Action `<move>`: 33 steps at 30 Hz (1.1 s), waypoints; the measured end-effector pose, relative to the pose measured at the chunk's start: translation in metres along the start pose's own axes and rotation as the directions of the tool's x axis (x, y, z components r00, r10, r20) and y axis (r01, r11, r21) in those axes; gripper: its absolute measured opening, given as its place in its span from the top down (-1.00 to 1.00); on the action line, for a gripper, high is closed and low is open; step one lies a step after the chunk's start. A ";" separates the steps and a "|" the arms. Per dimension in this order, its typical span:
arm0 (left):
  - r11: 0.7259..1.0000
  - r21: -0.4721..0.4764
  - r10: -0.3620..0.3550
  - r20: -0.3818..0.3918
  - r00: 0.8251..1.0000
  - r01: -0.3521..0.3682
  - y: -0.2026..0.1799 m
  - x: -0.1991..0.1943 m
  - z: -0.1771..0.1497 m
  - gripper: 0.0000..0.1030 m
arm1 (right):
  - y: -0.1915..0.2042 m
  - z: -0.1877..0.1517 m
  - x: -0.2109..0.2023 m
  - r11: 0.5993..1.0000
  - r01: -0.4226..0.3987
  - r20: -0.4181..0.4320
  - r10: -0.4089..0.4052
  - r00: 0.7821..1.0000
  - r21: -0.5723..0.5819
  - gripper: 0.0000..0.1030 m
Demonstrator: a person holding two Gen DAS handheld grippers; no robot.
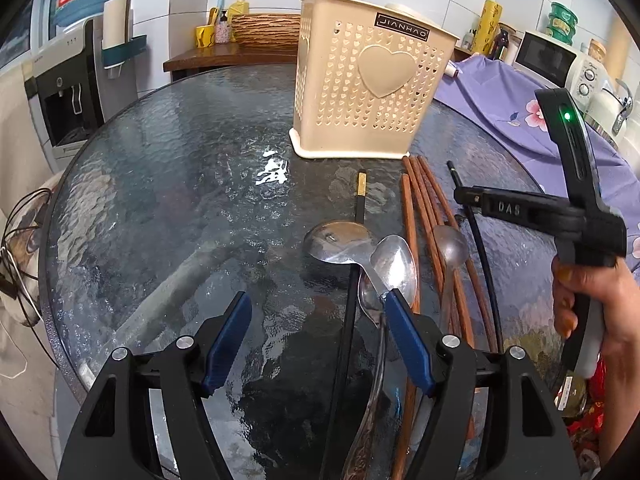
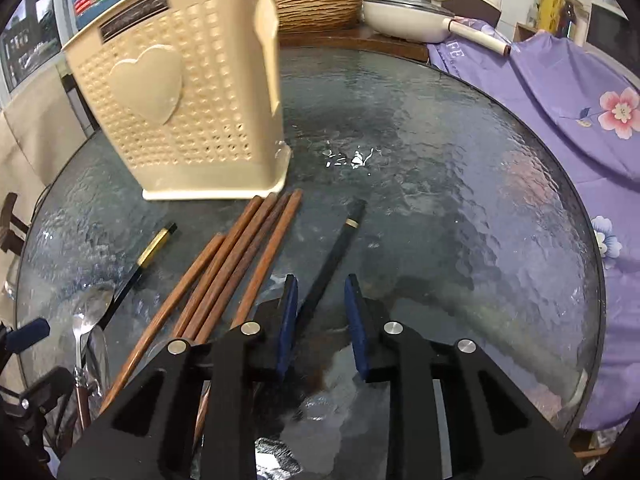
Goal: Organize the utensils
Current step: 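Close the right tool on a black chopstick while the left tool grasps a metal spoon, then lift the black chopstick with the right tool while the left tool lifts the spoon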
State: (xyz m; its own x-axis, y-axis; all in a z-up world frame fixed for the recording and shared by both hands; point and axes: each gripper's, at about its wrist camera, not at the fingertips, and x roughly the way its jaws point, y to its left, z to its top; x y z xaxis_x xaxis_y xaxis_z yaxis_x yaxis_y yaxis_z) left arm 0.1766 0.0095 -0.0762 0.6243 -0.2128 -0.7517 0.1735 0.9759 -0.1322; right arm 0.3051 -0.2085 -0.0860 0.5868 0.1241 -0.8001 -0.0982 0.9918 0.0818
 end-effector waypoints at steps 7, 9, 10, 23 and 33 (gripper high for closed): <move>0.999 0.009 -0.046 -0.019 0.999 0.046 -0.012 0.001 0.009 -0.31 | 0.004 0.024 0.012 0.999 -0.054 -0.033 0.054 0.998 0.008 0.66; 0.998 0.003 -0.062 -0.034 0.997 0.062 -0.014 0.004 0.011 -0.31 | 0.007 0.027 0.013 0.996 -0.084 -0.032 0.084 0.996 0.005 0.75; 0.998 0.000 -0.062 -0.042 0.997 0.063 -0.015 0.006 0.012 -0.31 | 0.009 0.026 0.013 0.996 -0.086 -0.031 0.086 0.996 -0.005 0.76; 0.975 -0.196 -0.136 -0.171 0.976 0.101 0.013 0.046 0.056 -0.05 | 0.001 0.017 0.004 0.984 -0.156 -0.058 0.151 0.987 -0.081 0.80; 0.997 -0.075 -0.013 -0.267 0.964 -0.007 -0.016 0.061 0.068 0.10 | 0.009 0.007 -0.001 0.984 -0.145 -0.045 0.141 0.989 -0.107 0.80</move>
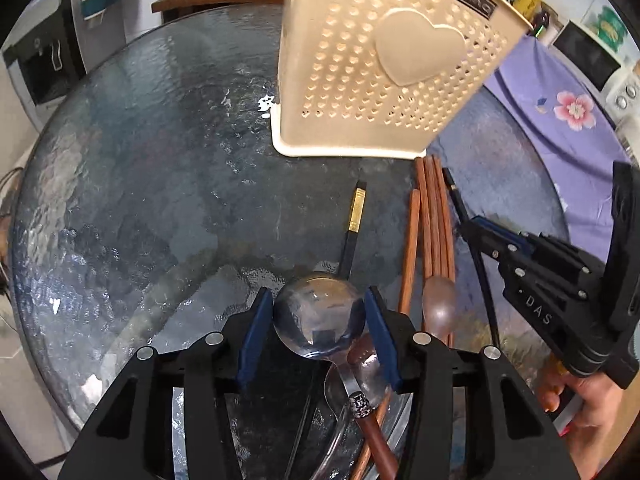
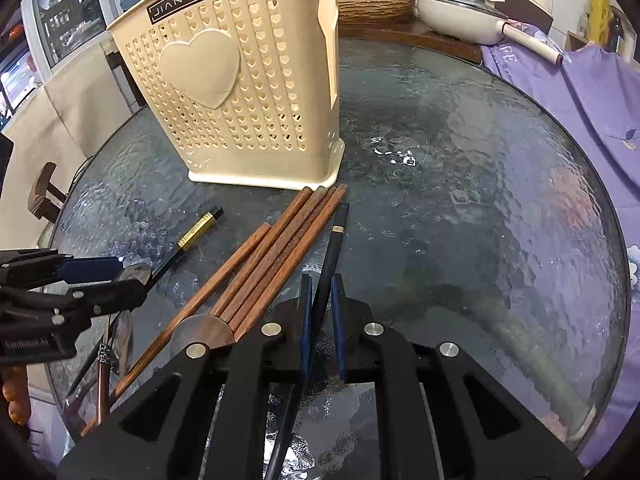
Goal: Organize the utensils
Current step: 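Lift the black chopstick with the right tool while the left tool lifts the spoon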
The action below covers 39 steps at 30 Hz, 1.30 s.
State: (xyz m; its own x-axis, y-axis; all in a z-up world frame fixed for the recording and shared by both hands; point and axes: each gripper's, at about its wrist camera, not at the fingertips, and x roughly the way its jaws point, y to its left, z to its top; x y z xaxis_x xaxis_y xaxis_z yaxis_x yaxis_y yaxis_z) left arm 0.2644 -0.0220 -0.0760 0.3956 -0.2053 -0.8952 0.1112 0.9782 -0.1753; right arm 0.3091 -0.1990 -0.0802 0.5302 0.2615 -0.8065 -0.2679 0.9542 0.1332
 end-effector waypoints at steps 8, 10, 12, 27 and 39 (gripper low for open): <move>0.988 0.110 0.117 -0.057 0.991 -0.111 -0.034 0.017 0.012 -0.08 | 0.004 0.000 0.000 1.000 0.016 -0.025 -0.016 1.000 -0.008 0.79; 0.985 0.118 0.131 -0.063 0.989 -0.123 -0.038 0.020 0.014 -0.11 | 0.006 0.000 0.000 1.000 0.026 -0.032 -0.026 0.999 -0.018 0.79; 0.986 0.108 0.137 -0.065 0.988 -0.130 -0.035 0.021 0.015 -0.11 | 0.006 0.000 0.001 0.999 0.033 -0.036 -0.034 0.999 -0.024 0.79; 0.986 0.098 0.134 -0.022 0.991 -0.131 -0.035 0.016 0.014 0.13 | 0.006 -0.008 -0.001 0.999 0.037 -0.003 -0.037 0.999 -0.033 0.80; 0.999 0.051 -0.015 0.245 0.969 0.002 -0.017 -0.033 0.018 0.14 | -0.006 -0.003 -0.052 0.998 -0.062 0.175 0.060 0.983 0.010 0.85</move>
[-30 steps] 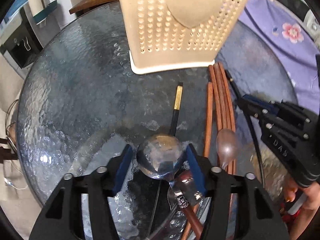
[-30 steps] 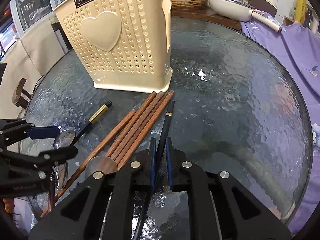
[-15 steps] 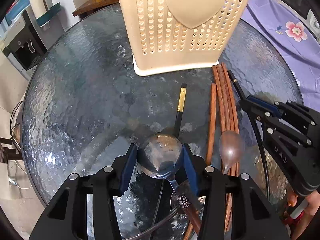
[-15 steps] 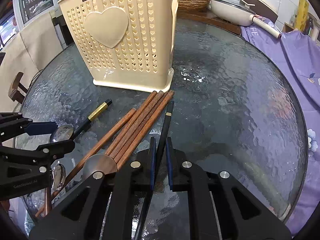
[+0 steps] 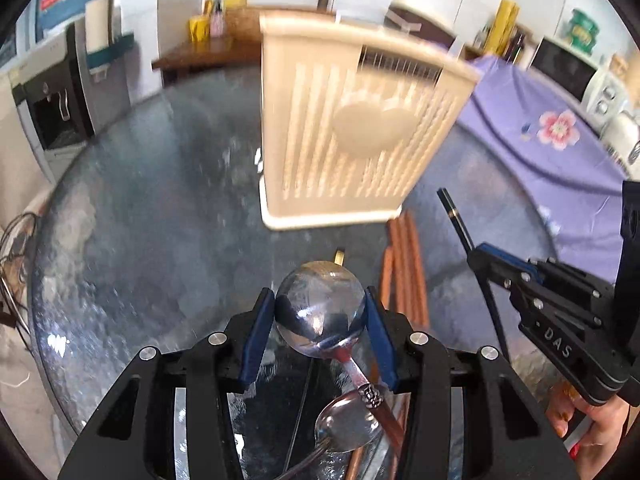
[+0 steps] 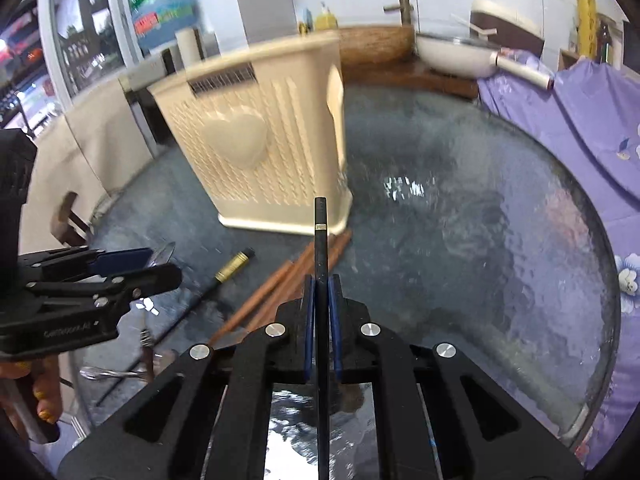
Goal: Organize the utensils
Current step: 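Lift the black chopstick with the right tool while the left tool lifts the spoon, then carry the chopstick with the right tool while the left tool carries the spoon toward the holder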
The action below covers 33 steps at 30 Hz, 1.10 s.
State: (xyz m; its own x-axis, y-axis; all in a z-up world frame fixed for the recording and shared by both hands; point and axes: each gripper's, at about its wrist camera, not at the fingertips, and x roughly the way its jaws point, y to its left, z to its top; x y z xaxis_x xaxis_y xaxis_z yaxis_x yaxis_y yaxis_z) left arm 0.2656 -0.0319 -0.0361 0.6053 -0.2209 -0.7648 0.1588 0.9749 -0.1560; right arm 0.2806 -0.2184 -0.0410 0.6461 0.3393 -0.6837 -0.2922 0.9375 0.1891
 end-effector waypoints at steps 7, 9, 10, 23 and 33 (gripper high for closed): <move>0.999 0.051 -0.020 0.174 0.984 0.011 -0.014 -0.046 0.001 0.23 | 0.001 0.005 -0.046 0.997 -0.070 0.134 0.067 0.989 0.020 0.85; 0.998 0.053 -0.044 0.191 0.981 0.035 -0.016 -0.054 0.002 0.47 | 0.000 0.008 -0.056 0.994 -0.105 0.154 0.098 0.983 0.037 0.85; 0.998 0.053 -0.052 0.196 0.979 0.043 -0.016 -0.055 0.002 0.77 | 0.000 0.010 -0.061 0.992 -0.119 0.162 0.112 0.980 0.038 0.85; 0.999 -0.010 -0.039 0.117 0.992 0.041 0.005 -0.029 -0.003 0.82 | 0.003 0.001 -0.057 0.996 -0.086 0.134 0.081 0.988 0.035 0.85; 0.997 -0.067 -0.043 0.044 0.998 0.046 0.024 -0.019 -0.014 -0.11 | 0.004 0.000 -0.054 0.996 -0.080 0.130 0.075 0.989 0.033 0.85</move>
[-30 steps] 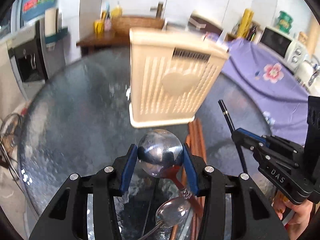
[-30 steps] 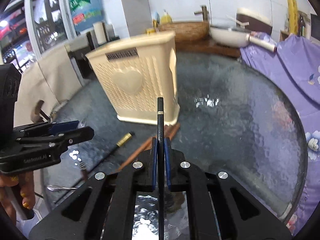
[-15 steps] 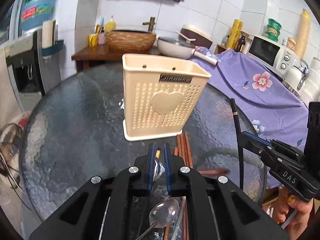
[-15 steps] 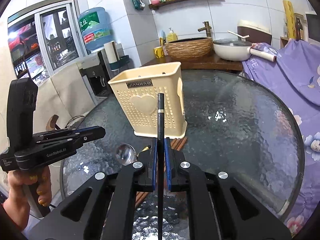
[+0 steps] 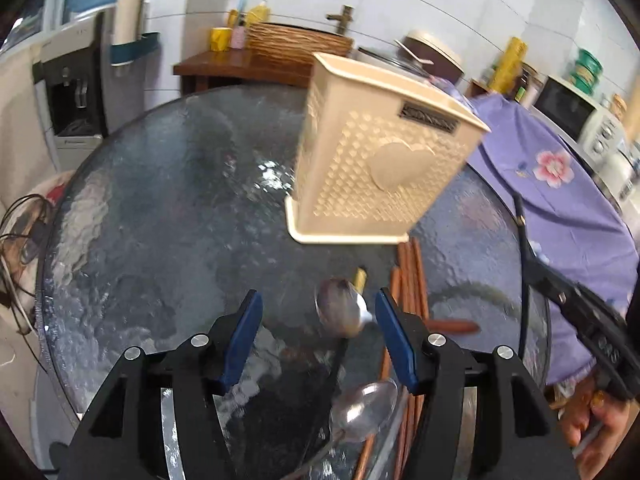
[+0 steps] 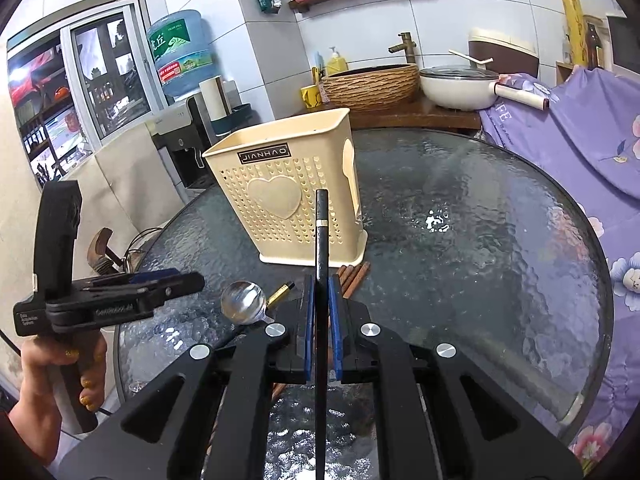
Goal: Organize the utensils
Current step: 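Carry the chopstick with the right tool while the left tool carries the spoon toward the holder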
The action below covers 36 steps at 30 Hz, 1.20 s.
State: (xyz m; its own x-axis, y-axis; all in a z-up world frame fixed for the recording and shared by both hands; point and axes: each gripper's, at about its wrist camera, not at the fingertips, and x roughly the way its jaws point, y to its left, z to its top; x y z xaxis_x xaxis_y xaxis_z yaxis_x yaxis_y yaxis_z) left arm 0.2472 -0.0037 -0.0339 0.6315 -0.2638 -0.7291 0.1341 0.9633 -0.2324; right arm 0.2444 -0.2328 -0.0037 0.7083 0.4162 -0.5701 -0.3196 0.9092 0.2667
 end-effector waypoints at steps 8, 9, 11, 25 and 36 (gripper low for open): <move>0.895 0.447 0.019 -0.052 0.998 0.007 -0.052 -0.003 -0.046 -0.11 | -0.003 -0.003 0.005 1.000 0.005 -0.014 -0.005 1.000 0.016 0.85; 0.880 0.474 0.036 -0.059 0.998 -0.003 -0.055 0.002 -0.051 -0.11 | -0.003 -0.004 0.006 1.000 0.005 -0.016 -0.005 1.000 0.020 0.85; 0.878 0.479 0.042 -0.083 0.996 0.003 -0.053 0.011 -0.055 -0.05 | -0.005 -0.005 0.007 0.999 0.001 -0.023 0.000 1.000 0.033 0.85; 0.832 0.540 -0.033 -0.172 0.985 0.122 -0.053 0.038 -0.055 0.19 | -0.002 -0.011 0.009 1.000 0.002 -0.047 0.000 0.999 0.031 0.85; 0.833 0.525 -0.063 -0.221 0.973 0.173 -0.049 0.040 -0.054 0.34 | -0.001 -0.012 0.013 1.000 0.001 -0.061 0.001 0.998 0.030 0.85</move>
State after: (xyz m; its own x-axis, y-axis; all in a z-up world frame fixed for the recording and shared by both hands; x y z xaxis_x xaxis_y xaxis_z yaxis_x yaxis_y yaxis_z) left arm 0.2242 -0.0640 -0.0864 0.4377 -0.3278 -0.8372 0.6218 0.7830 0.0185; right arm 0.2466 -0.2283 -0.0205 0.6685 0.4168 -0.6159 -0.3003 0.9089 0.2892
